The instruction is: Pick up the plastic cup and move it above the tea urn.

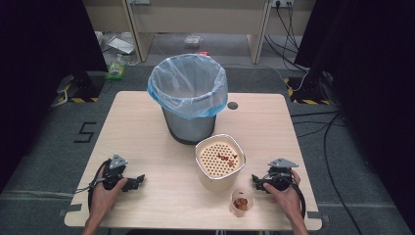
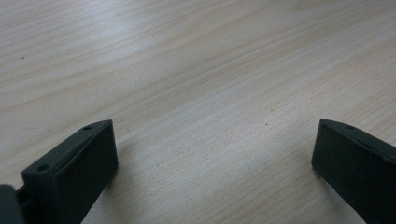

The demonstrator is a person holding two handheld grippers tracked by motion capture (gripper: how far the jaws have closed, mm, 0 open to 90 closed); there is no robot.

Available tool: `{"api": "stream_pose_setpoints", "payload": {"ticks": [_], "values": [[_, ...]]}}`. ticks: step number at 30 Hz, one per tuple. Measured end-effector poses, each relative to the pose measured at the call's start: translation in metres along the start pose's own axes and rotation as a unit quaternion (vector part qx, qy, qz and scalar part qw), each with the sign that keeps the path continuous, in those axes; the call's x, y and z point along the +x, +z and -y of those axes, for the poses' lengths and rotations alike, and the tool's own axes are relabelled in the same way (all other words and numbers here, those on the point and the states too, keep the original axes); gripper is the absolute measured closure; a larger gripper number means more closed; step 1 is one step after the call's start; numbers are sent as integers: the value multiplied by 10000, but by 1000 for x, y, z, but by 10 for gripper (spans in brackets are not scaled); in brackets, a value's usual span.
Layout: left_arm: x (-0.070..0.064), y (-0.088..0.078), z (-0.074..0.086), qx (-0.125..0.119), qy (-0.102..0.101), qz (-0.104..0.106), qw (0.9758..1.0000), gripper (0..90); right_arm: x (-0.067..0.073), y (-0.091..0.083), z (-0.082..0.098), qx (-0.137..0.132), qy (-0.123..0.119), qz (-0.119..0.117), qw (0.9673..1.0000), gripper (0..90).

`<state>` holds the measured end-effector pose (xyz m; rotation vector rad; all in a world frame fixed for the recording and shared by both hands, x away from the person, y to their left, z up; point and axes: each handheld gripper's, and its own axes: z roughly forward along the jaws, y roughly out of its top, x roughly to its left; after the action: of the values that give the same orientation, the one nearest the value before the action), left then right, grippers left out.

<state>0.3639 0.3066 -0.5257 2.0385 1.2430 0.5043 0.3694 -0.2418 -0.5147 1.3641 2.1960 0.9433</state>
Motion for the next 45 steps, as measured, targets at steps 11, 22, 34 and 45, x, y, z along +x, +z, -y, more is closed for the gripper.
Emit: {"api": "stream_pose_setpoints", "payload": {"ticks": [11,22,34,45], "values": [[0,0,0,-2,10,11,10000,0,4,-28,3,-179,153,-151,9996,206],[0,-1,1,2,32,27,10000,0,26,-69,0,-195,160,-86,9996,274],[0,-1,1,7,39,35,10000,0,49,-103,-7,-422,48,-255,9988,286],[0,-1,1,10,39,35,10000,0,80,-113,-20,-422,-372,-552,9969,335]]}}
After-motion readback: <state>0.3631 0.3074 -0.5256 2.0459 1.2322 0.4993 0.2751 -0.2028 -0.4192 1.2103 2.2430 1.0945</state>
